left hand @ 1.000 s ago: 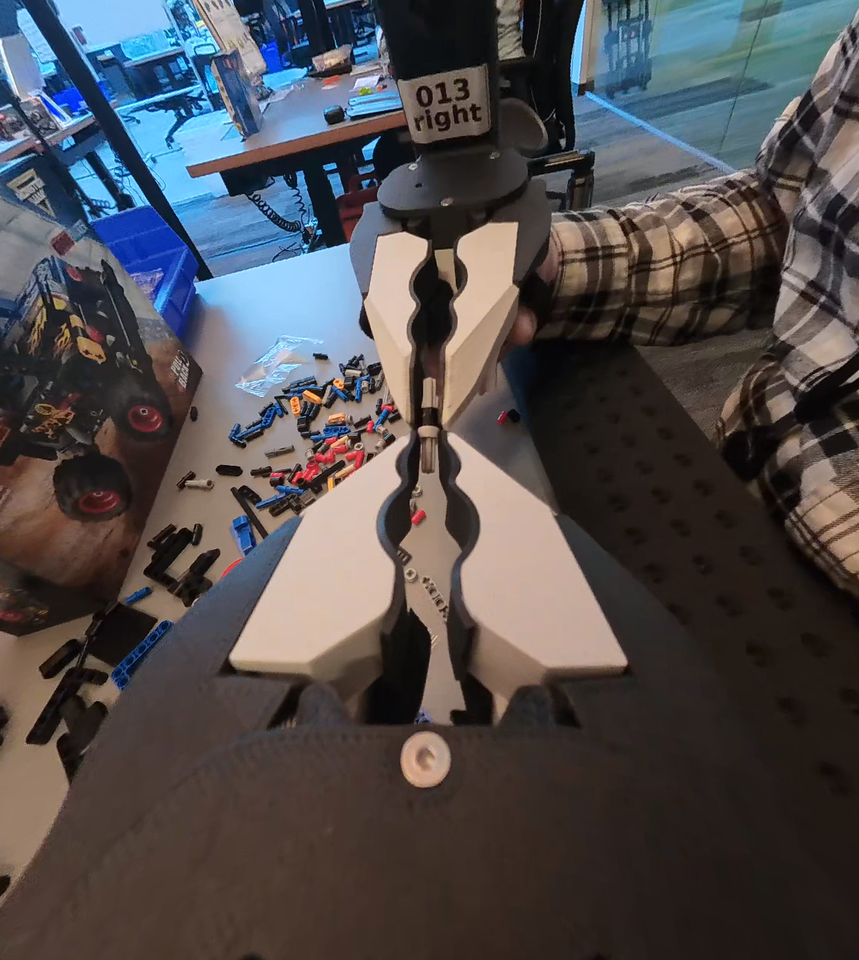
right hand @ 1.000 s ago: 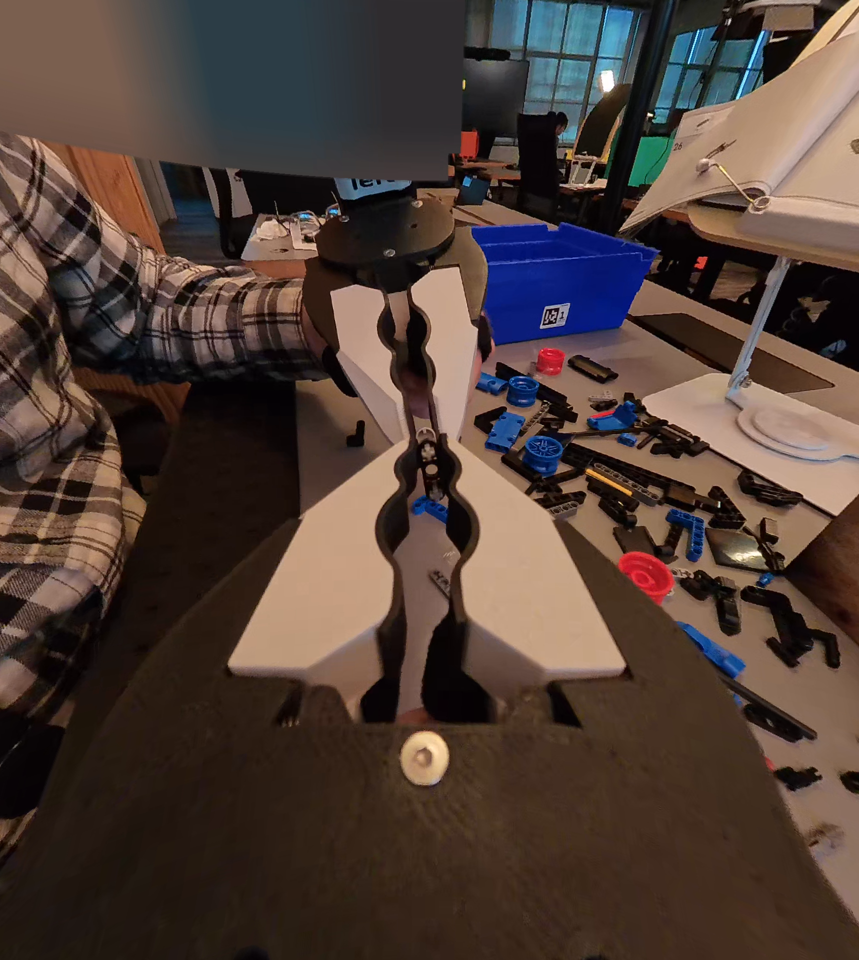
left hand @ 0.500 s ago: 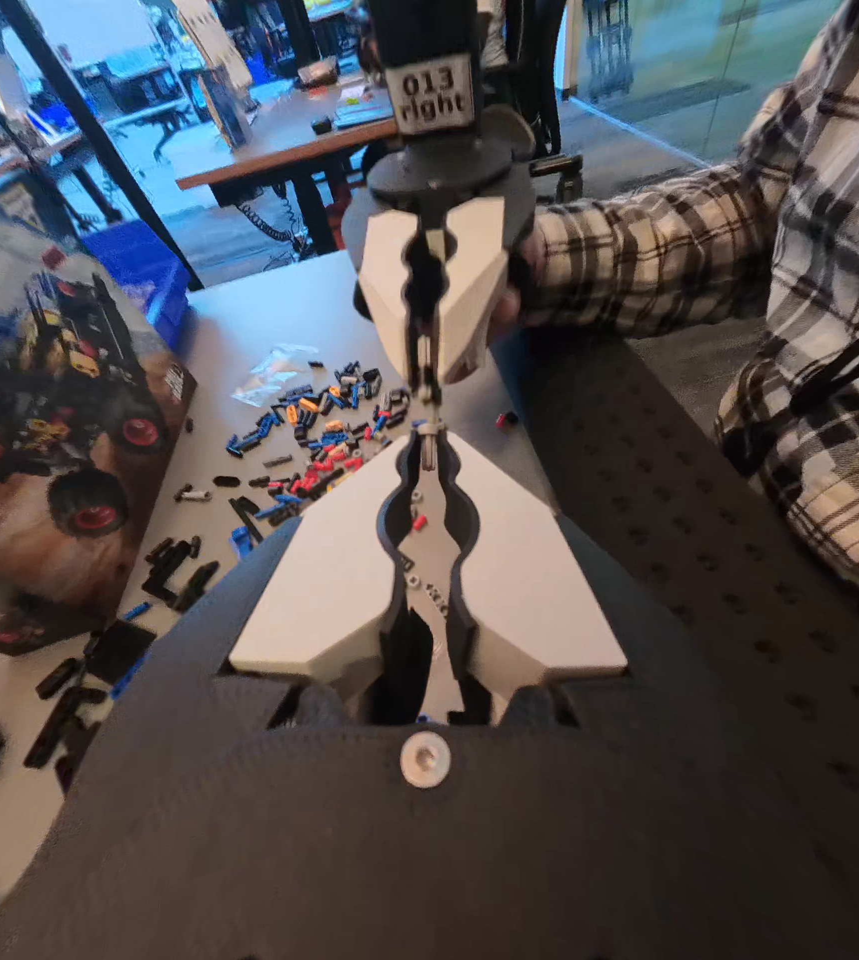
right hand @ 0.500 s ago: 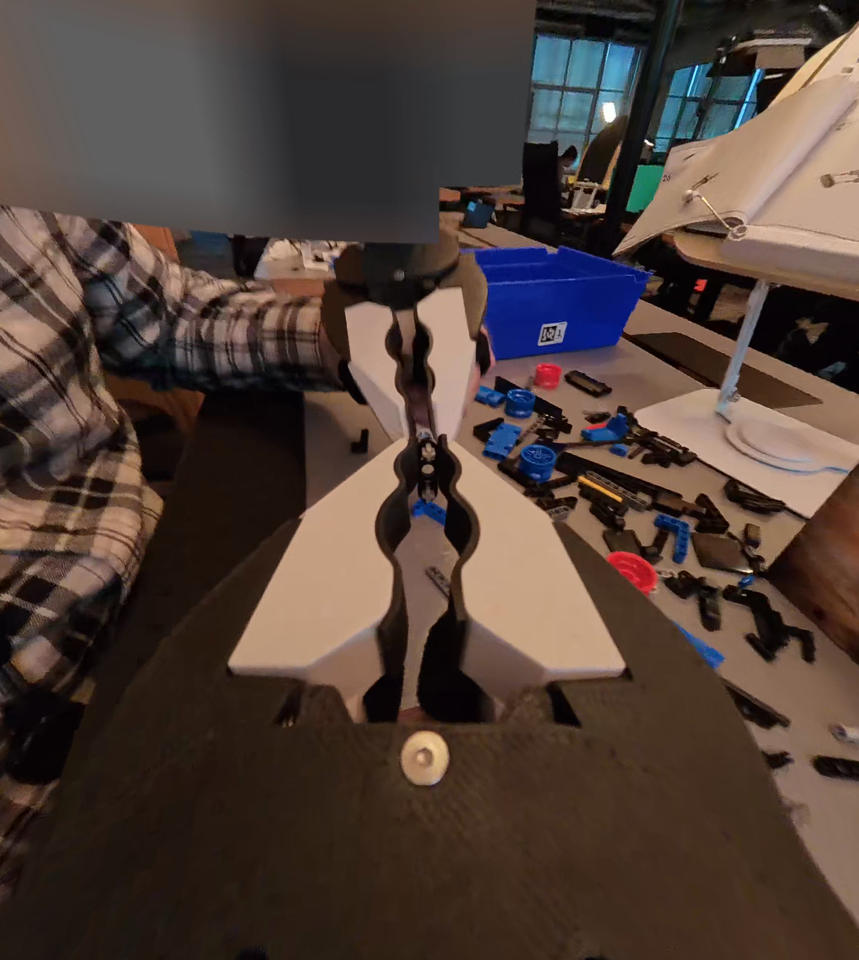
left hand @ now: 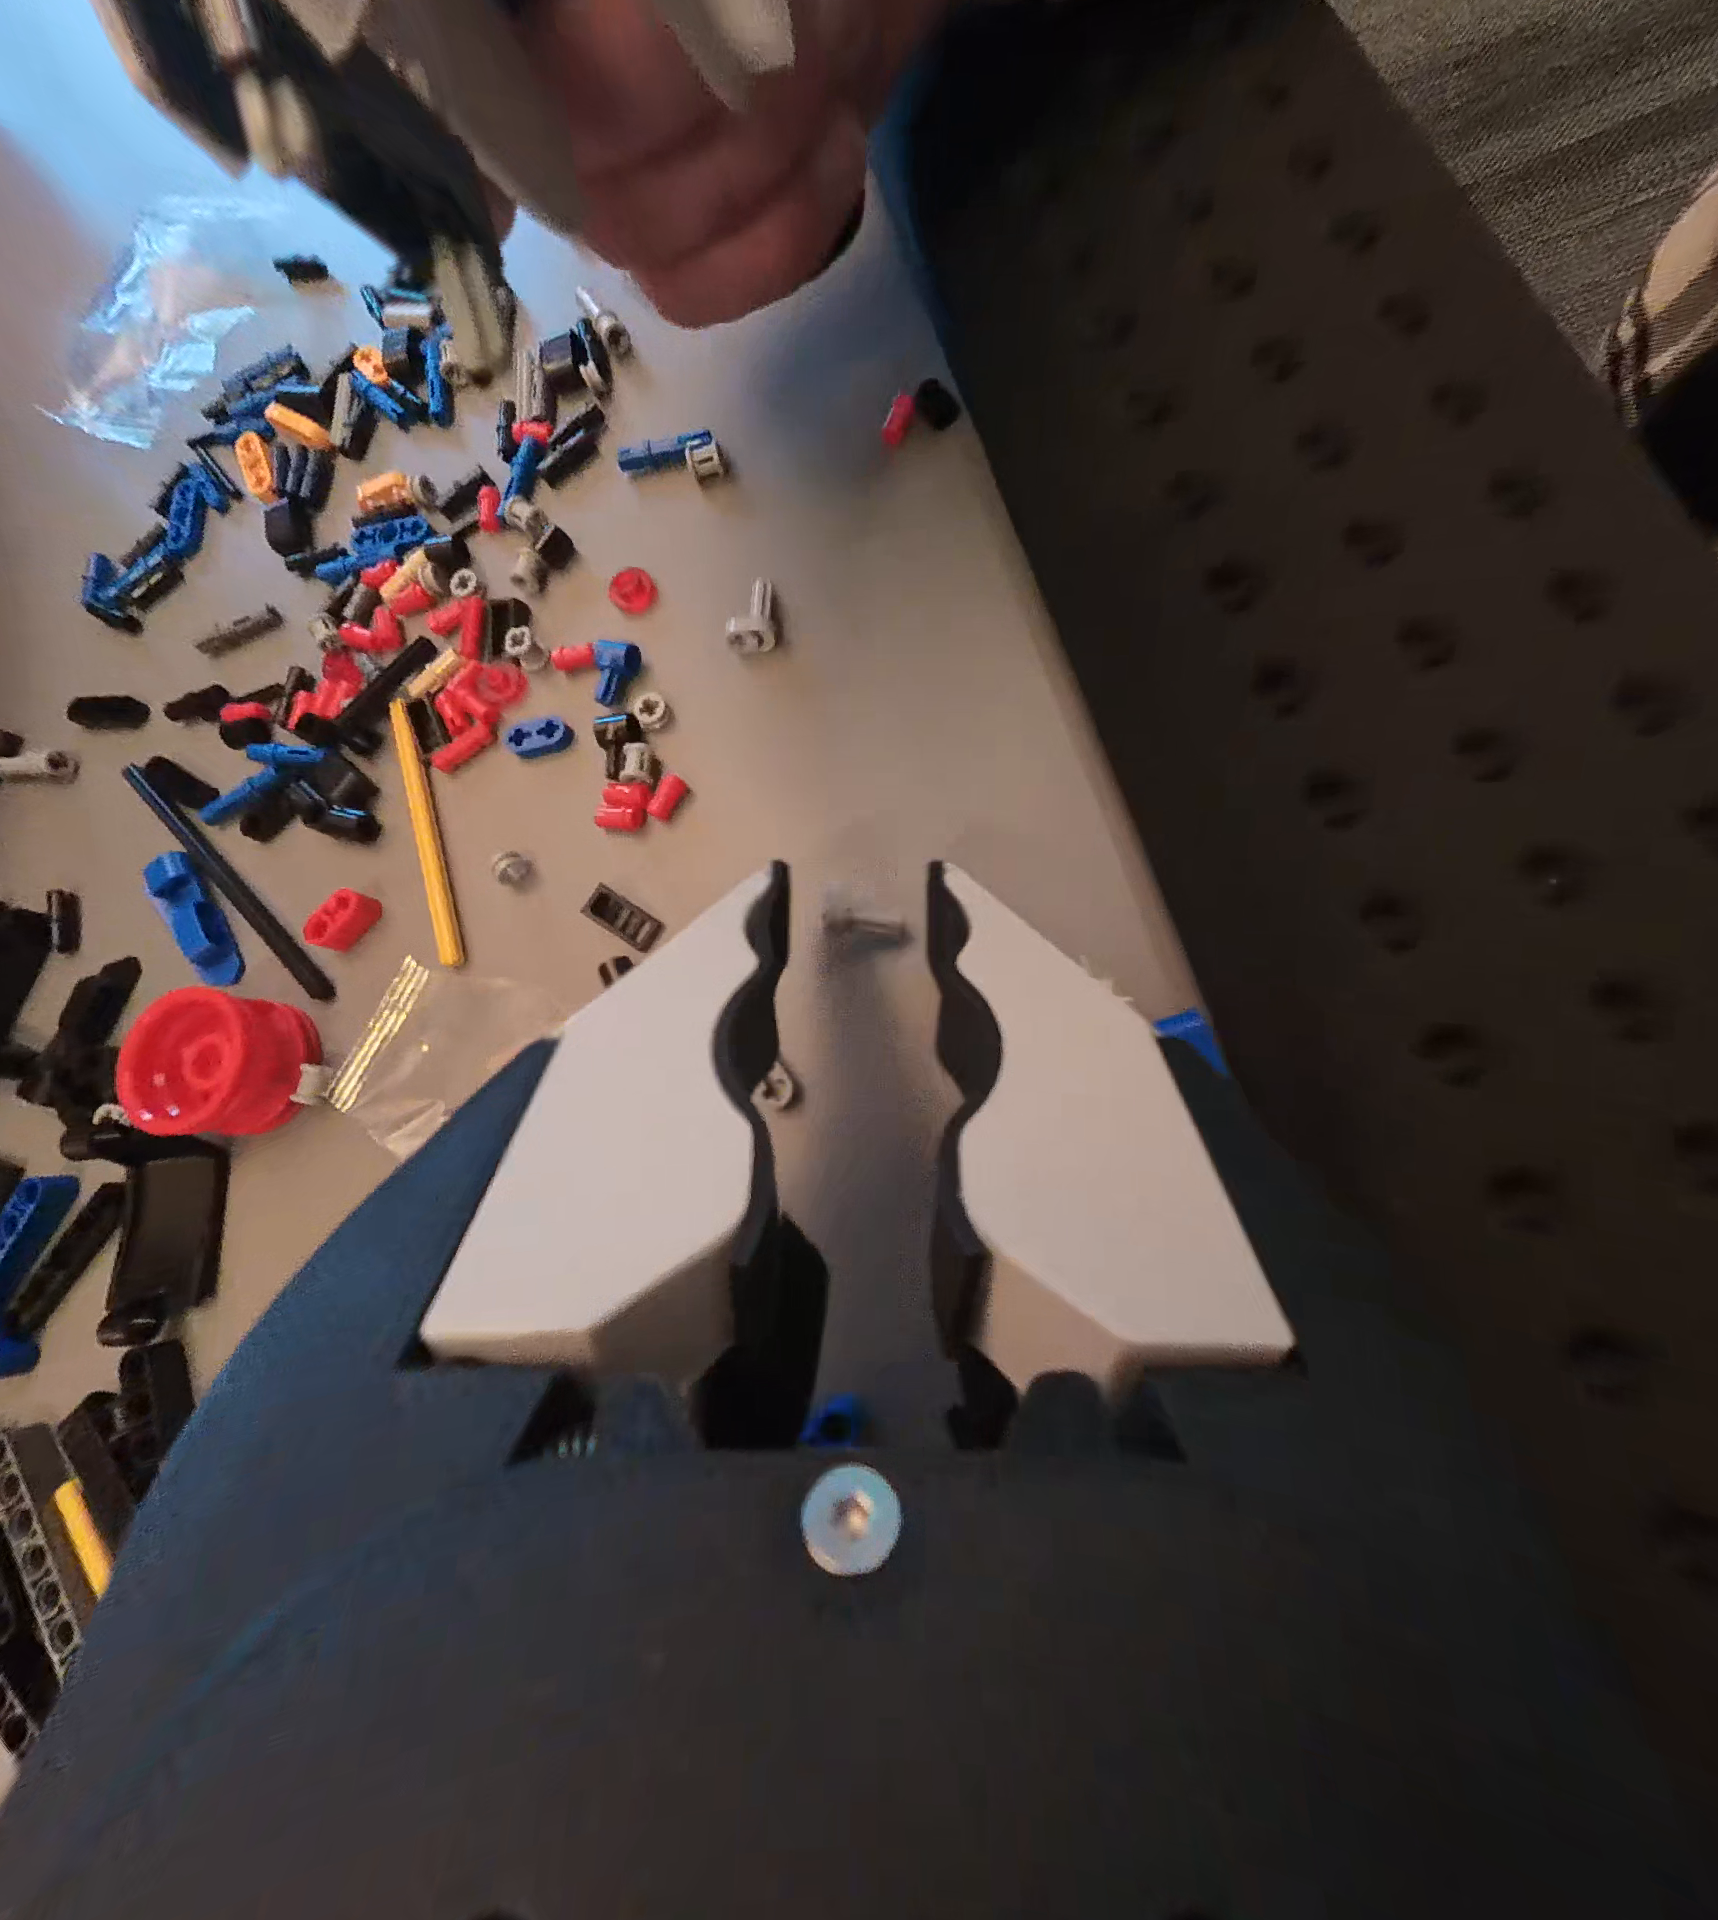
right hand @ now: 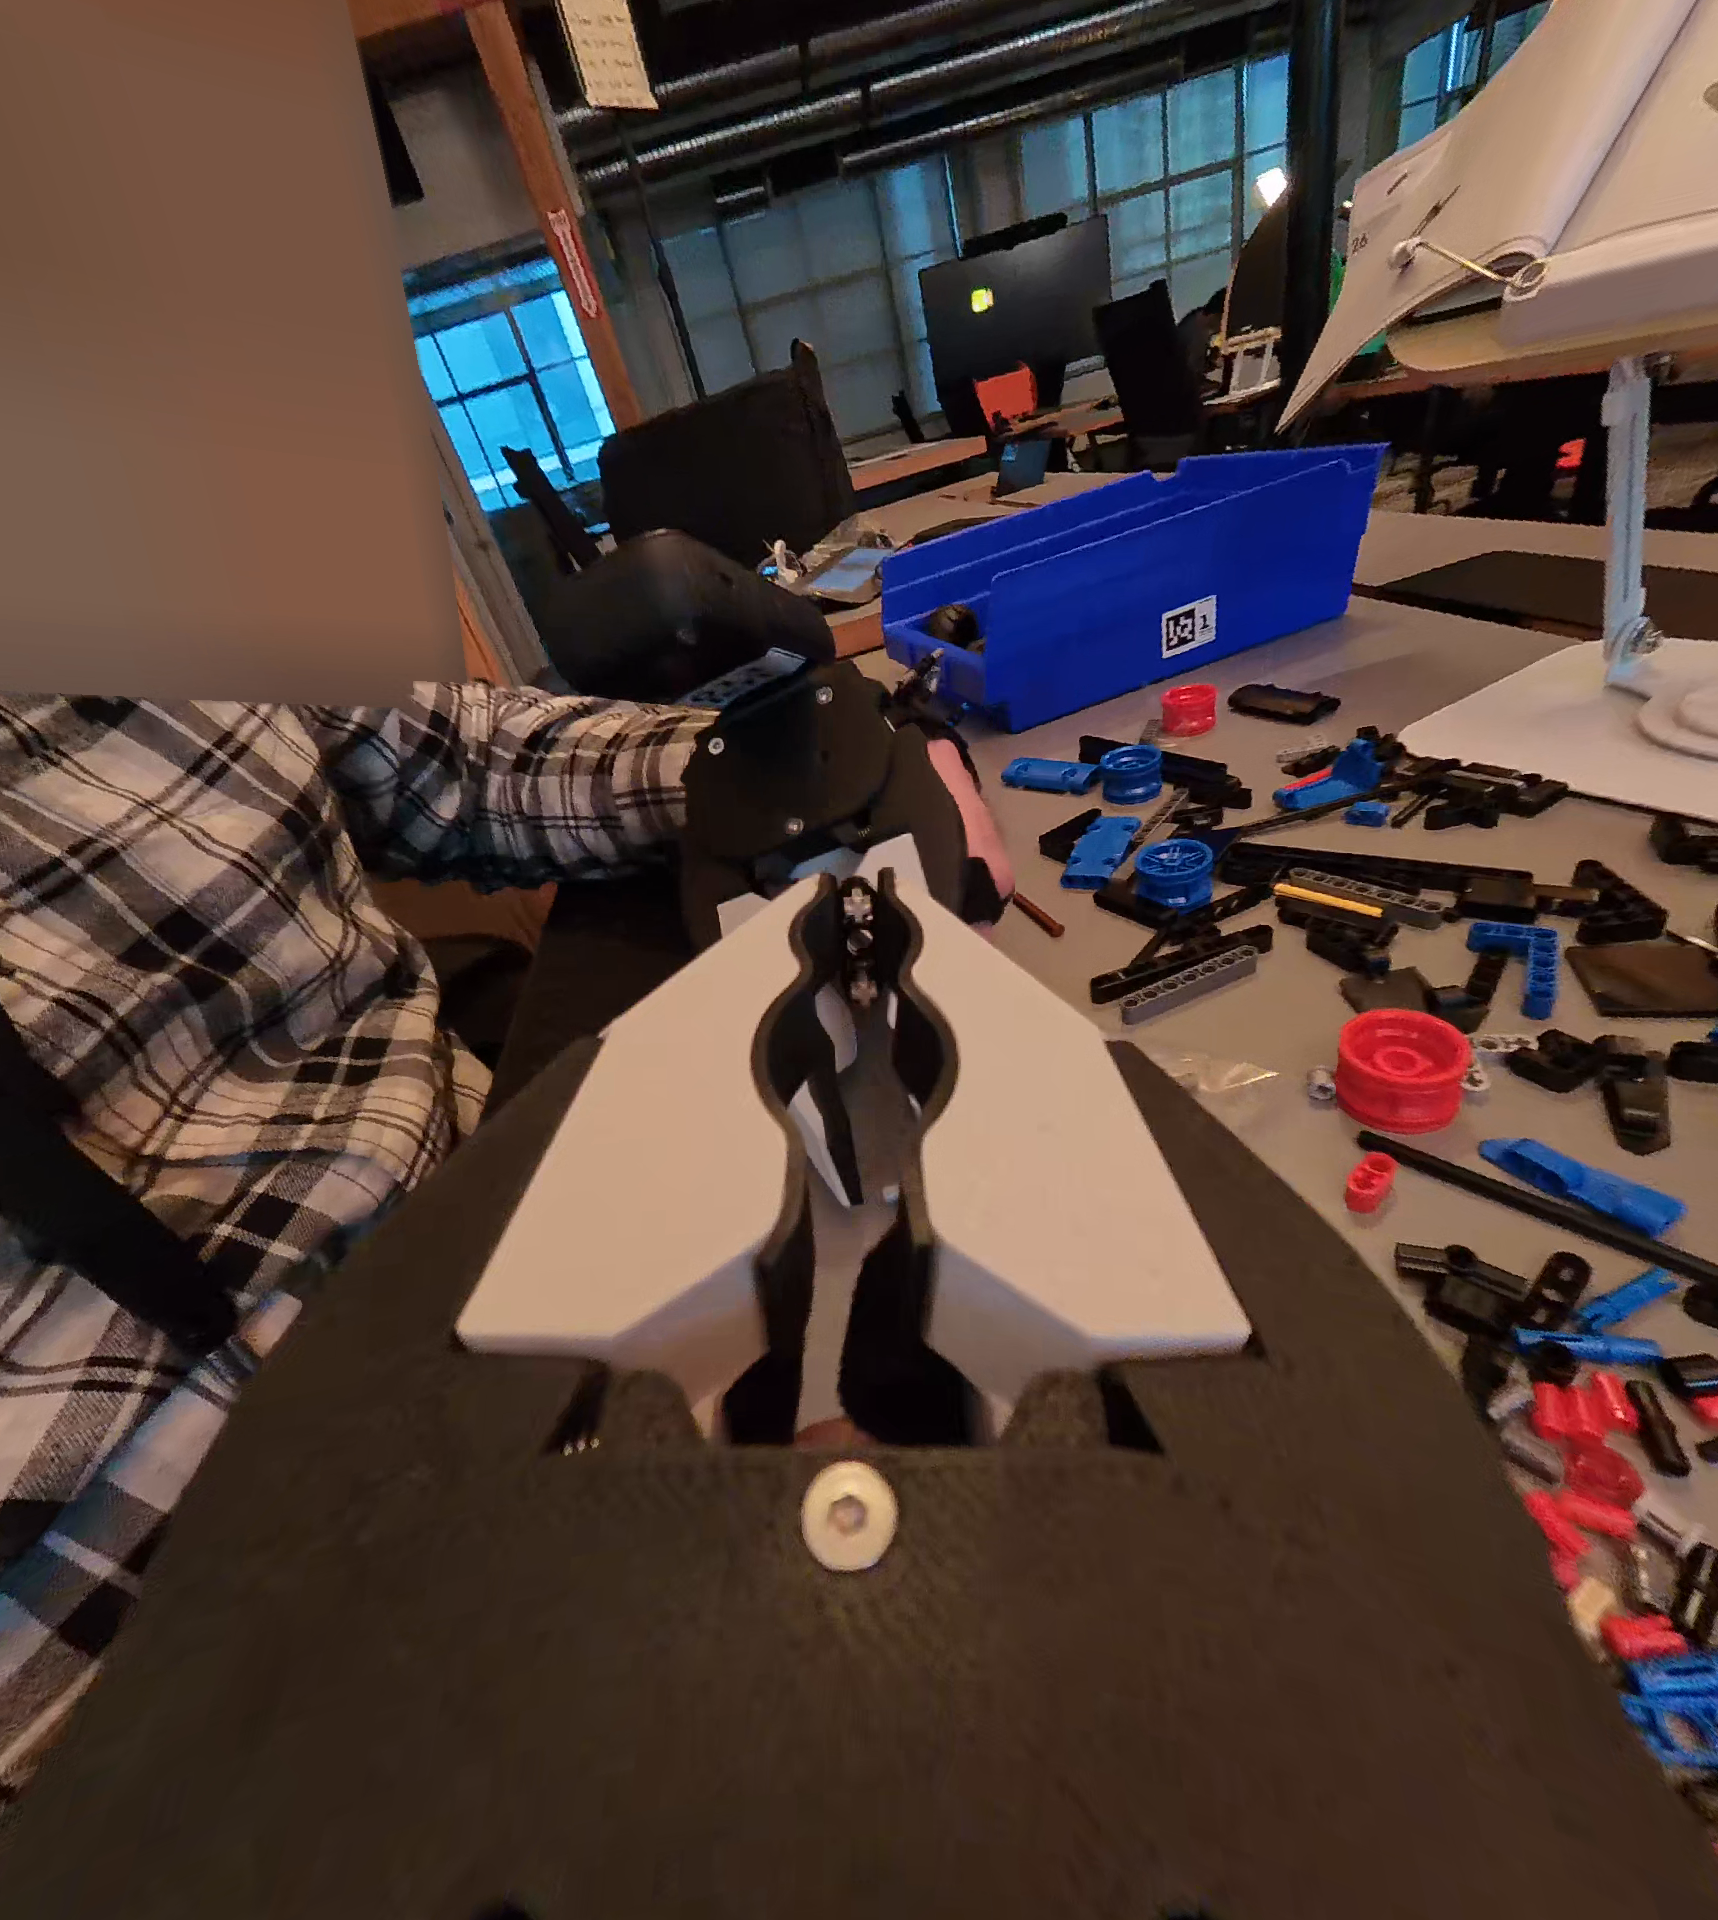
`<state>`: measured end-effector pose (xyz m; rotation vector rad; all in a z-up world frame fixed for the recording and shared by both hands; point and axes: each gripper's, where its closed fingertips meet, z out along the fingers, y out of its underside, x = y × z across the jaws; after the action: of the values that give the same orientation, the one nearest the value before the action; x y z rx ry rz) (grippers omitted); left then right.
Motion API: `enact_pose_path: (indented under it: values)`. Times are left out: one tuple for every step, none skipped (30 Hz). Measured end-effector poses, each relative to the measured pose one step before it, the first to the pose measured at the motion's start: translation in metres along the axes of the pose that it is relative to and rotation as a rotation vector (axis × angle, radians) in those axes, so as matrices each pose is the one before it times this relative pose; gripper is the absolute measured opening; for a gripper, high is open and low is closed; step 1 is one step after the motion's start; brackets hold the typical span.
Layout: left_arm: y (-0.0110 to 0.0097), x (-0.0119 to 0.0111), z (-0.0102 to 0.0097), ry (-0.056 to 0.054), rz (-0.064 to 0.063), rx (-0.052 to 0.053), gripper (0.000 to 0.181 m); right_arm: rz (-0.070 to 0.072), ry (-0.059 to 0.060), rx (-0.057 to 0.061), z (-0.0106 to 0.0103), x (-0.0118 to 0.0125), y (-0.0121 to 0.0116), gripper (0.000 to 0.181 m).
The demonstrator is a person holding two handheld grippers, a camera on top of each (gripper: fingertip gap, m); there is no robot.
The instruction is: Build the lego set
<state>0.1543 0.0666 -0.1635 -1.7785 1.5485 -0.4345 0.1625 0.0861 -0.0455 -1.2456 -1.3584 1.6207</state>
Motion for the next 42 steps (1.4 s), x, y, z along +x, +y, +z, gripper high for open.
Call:
enact_pose_path:
  values:
    - [0.00026, -0.00154, -0.00070, -0.0057, -0.0062, 0.0006, 0.030, 0.0154, -0.0102, 0.0056, -0.00012, -0.00027, -0.00033, 0.005]
    - [-0.00222, -0.00152, -0.00179, -0.0041, -0.0087, 0.0153, 0.033, 0.0091, -0.0020, 0.0034, 0.00008, 0.00057, -0.00005, 0.005]
    - [-0.00471, -0.00084, -0.00291, 0.0051, -0.0218, 0.0289, 0.034, 0.0045, 0.0027, 0.0004, 0.00042, 0.00081, 0.00015, 0.005]
    - [-0.00700, -0.00406, -0.00383, -0.0145, -0.0192, 0.0402, 0.033, 0.0030, 0.0005, -0.0011, 0.00055, 0.00023, 0.00027, 0.006]
    - [-0.01035, -0.00656, -0.00466, -0.0302, -0.0160, 0.0555, 0.032, 0.0025, 0.0003, 0.0019, 0.00092, 0.00006, -0.00021, 0.006]
    - [-0.01370, -0.00659, -0.00510, -0.0246, -0.0297, 0.0722, 0.030, 0.0032, 0.0006, 0.0034, 0.00121, 0.00011, -0.00043, 0.006]
    - [-0.01522, -0.00710, -0.00502, -0.0244, -0.0435, 0.0792, 0.027, 0.0020, -0.0009, 0.0016, 0.00163, -0.00033, -0.00008, 0.006]
    - [-0.01419, -0.00346, -0.00405, -0.0066, -0.0365, 0.0704, 0.025, -0.0003, -0.0025, -0.0027, 0.00193, -0.00090, 0.00069, 0.006]
    - [-0.01070, 0.00063, -0.00257, 0.0111, -0.0231, 0.0475, 0.024, -0.0020, 0.0013, -0.0030, 0.00208, -0.00045, 0.00057, 0.006]
    - [-0.00809, -0.00077, -0.00173, -0.0069, -0.0080, 0.0386, 0.018, 0.0017, -0.0019, 0.0010, 0.00191, -0.00075, 0.00010, 0.006]
    - [-0.00311, 0.00053, 0.00022, -0.0004, -0.0046, 0.0139, 0.016, 0.0038, -0.0016, 0.0073, 0.00149, -0.00053, -0.00089, 0.006]
    - [0.00211, 0.00345, 0.00200, 0.0182, -0.0055, -0.0150, 0.011, -0.0012, -0.0009, 0.0024, 0.00129, -0.00053, -0.00038, 0.006]
    - [0.00067, 0.00214, 0.00167, 0.0034, 0.0021, -0.0012, 0.007, -0.0041, -0.0011, -0.0011, 0.00124, -0.00055, 0.00028, 0.006]
    - [-0.00070, -0.00024, 0.00025, -0.0098, 0.0036, 0.0105, 0.007, -0.0020, -0.0022, 0.0037, 0.00043, -0.00065, -0.00048, 0.006]
    - [-0.00082, -0.00028, -0.00095, 0.0031, -0.0079, 0.0090, 0.006, 0.0001, -0.0001, 0.0073, -0.00021, -0.00008, -0.00104, 0.006]
    - [-0.00124, -0.00168, -0.00106, -0.0018, -0.0107, 0.0096, 0.006, -0.0002, 0.0065, 0.0103, -0.00019, 0.00074, -0.00164, 0.007]
    - [-0.00042, -0.00077, -0.00047, -0.0019, 0.0014, 0.0055, 0.005, -0.0064, 0.0076, 0.0053, -0.00002, 0.00075, -0.00096, 0.007]
    - [0.00142, -0.00024, -0.00012, -0.0004, 0.0093, -0.0100, 0.005, -0.0171, 0.0083, -0.0074, 0.00001, 0.00039, 0.00077, 0.007]
    - [0.00129, -0.00030, -0.00026, -0.0032, 0.0124, -0.0116, 0.005, -0.0207, 0.0094, -0.0134, 0.00038, 0.00027, 0.00172, 0.008]
    - [-0.00035, 0.00005, -0.00051, -0.0019, 0.0082, 0.0000, 0.005, -0.0154, 0.0063, -0.0073, 0.00036, -0.00017, 0.00082, 0.008]
    - [-0.00077, 0.00067, -0.00055, 0.0035, 0.0009, 0.0023, 0.005, -0.0147, 0.0055, -0.0075, 0.00008, -0.00018, 0.00087, 0.010]
    - [-0.00196, 0.00033, -0.00082, 0.0000, 0.0017, 0.0100, 0.005, -0.0138, 0.0077, -0.0080, -0.00047, 0.00064, 0.00090, 0.012]
    - [-0.00093, 0.00036, -0.00061, 0.0035, -0.0013, 0.0023, 0.005, -0.0071, 0.0049, -0.0060, -0.00063, 0.00077, 0.00061, 0.014]
    - [0.00027, 0.00008, -0.00006, 0.0017, 0.0005, -0.0038, 0.005, -0.0071, 0.0027, -0.0041, -0.00031, 0.00019, 0.00030, 0.013]
    - [0.00084, -0.00027, 0.00011, 0.0007, -0.0017, -0.0042, 0.005, -0.0099, -0.0012, -0.0056, 0.00054, -0.00090, 0.00062, 0.010]
    - [0.00090, 0.00037, 0.00010, 0.0039, 0.0010, -0.0059, 0.005, -0.0127, -0.0020, -0.0076, 0.00086, -0.00129, 0.00095, 0.008]
    - [0.00065, 0.00008, -0.00008, -0.0003, 0.0046, -0.0047, 0.005, -0.0134, 0.0012, -0.0071, 0.00036, -0.00048, 0.00060, 0.008]
    - [0.00014, 0.00059, 0.00004, 0.0040, 0.0020, -0.0014, 0.005, -0.0100, -0.0006, -0.0081, -0.00012, -0.00039, 0.00045, 0.007]
    - [-0.00010, 0.00005, 0.00012, -0.0006, -0.0010, -0.0004, 0.005, -0.0070, 0.0047, -0.0056, -0.00017, 0.00049, -0.00005, 0.007]
    - [0.00013, -0.00102, -0.00008, -0.0069, 0.0049, -0.0029, 0.005, 0.0037, 0.0047, -0.0019, 0.00018, 0.00068, 0.00001, 0.007]
    - [-0.00047, -0.00013, -0.00022, -0.0059, 0.0115, 0.0013, 0.006, 0.0104, -0.0037, 0.0035, 0.00014, -0.00009, -0.00024, 0.007]
    - [-0.00142, -0.00010, 0.00029, -0.0074, 0.0036, 0.0082, 0.006, 0.0089, -0.0025, 0.0086, -0.00041, 0.00000, -0.00109, 0.006]
    - [-0.00112, -0.00104, 0.00085, -0.0106, -0.0072, 0.0074, 0.007, 0.0074, 0.0028, 0.0089, -0.00056, 0.00067, -0.00131, 0.006]
    - [-0.00045, -0.00037, 0.00056, -0.0014, -0.0084, 0.0040, 0.007, 0.0090, -0.0007, 0.0057, -0.00057, 0.00048, -0.00066, 0.006]
    - [0.00023, 0.00008, 0.00017, 0.0029, -0.0044, -0.0017, 0.007, 0.0086, -0.0022, 0.0022, -0.00028, 0.00027, 0.00001, 0.006]
    - [0.00061, 0.00008, -0.00005, 0.0013, 0.0023, -0.0058, 0.006, -0.0015, 0.0006, -0.0016, 0.00007, -0.00003, 0.00046, 0.006]
    - [-0.00011, 0.00009, -0.00047, -0.0023, 0.0090, -0.0015, 0.006, -0.0015, 0.0002, 0.0007, 0.00016, -0.00028, -0.00023, 0.006]
    - [-0.00106, -0.00025, -0.00059, -0.0025, -0.0004, 0.0032, 0.006, 0.0046, -0.0005, 0.0068, -0.00011, 0.00013, -0.00124, 0.006]
    - [-0.00082, -0.00012, -0.00065, 0.0039, -0.0107, 0.0009, 0.005, 0.0041, -0.0035, 0.0058, -0.00034, -0.00010, -0.00112, 0.006]
    - [-0.00069, 0.00060, -0.00089, 0.0097, -0.0082, 0.0019, 0.005, -0.0092, -0.0008, 0.0030, -0.00011, -0.00056, -0.00063, 0.006]
    - [-0.00028, 0.00076, -0.00068, 0.0062, -0.0011, 0.0031, 0.005, -0.0139, 0.0023, -0.0017, 0.00038, -0.00086, -0.00032, 0.006]
    - [-0.00018, 0.00099, -0.00044, 0.0062, -0.0030, 0.0034, 0.005, -0.0164, 0.0016, -0.0026, 0.00016, -0.00090, -0.00001, 0.006]
